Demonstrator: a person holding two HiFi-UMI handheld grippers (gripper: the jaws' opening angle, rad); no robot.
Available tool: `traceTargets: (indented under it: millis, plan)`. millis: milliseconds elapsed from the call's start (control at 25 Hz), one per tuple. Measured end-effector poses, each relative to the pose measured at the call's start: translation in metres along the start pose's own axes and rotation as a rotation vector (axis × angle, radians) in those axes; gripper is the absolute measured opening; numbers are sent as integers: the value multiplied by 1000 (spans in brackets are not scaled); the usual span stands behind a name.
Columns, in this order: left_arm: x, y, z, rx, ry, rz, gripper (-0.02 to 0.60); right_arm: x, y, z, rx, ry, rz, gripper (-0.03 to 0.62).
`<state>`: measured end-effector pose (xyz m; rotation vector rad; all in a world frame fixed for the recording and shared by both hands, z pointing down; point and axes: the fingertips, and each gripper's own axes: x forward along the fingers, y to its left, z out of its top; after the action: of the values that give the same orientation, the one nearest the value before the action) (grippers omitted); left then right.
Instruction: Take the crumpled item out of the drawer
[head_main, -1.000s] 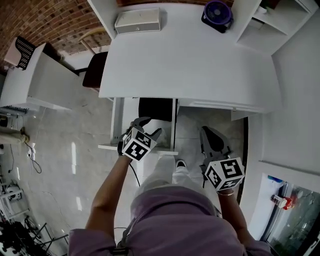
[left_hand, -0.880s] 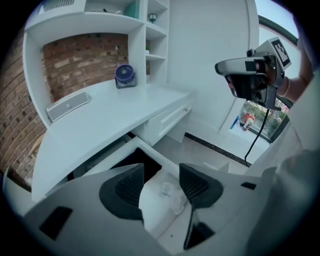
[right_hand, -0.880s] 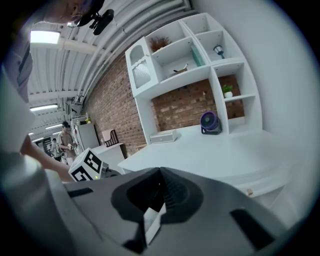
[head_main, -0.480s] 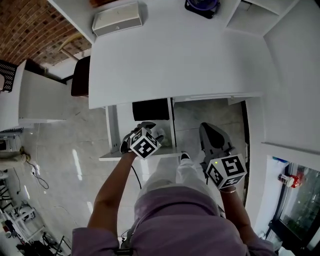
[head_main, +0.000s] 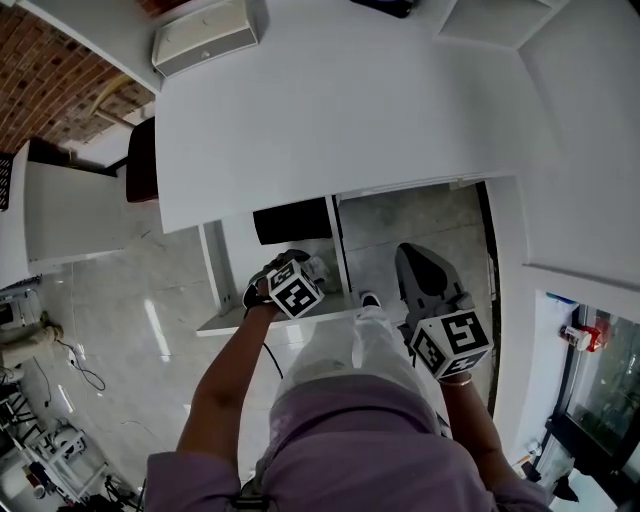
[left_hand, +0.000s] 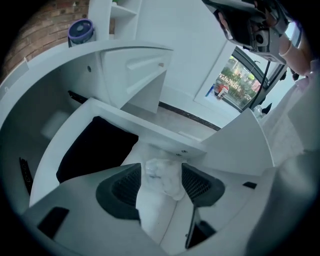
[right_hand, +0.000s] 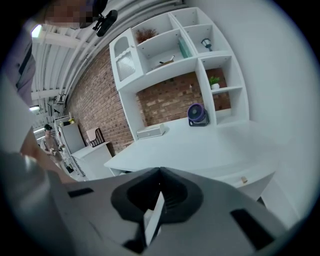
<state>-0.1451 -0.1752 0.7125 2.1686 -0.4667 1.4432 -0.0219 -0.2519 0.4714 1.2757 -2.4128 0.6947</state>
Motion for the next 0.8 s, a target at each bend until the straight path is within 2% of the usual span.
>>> traceTargets:
  millis: [320, 560, 800]
  plan:
    - [31, -3, -9, 33, 80, -55, 263, 3, -9, -5, 26, 22, -39, 3]
    - [49, -1, -13, 35, 95, -34, 272, 6, -15, -13, 45, 43, -50, 3]
    - [64, -4, -17, 31, 123, -50, 272, 9, -17, -13, 58, 47, -54, 3]
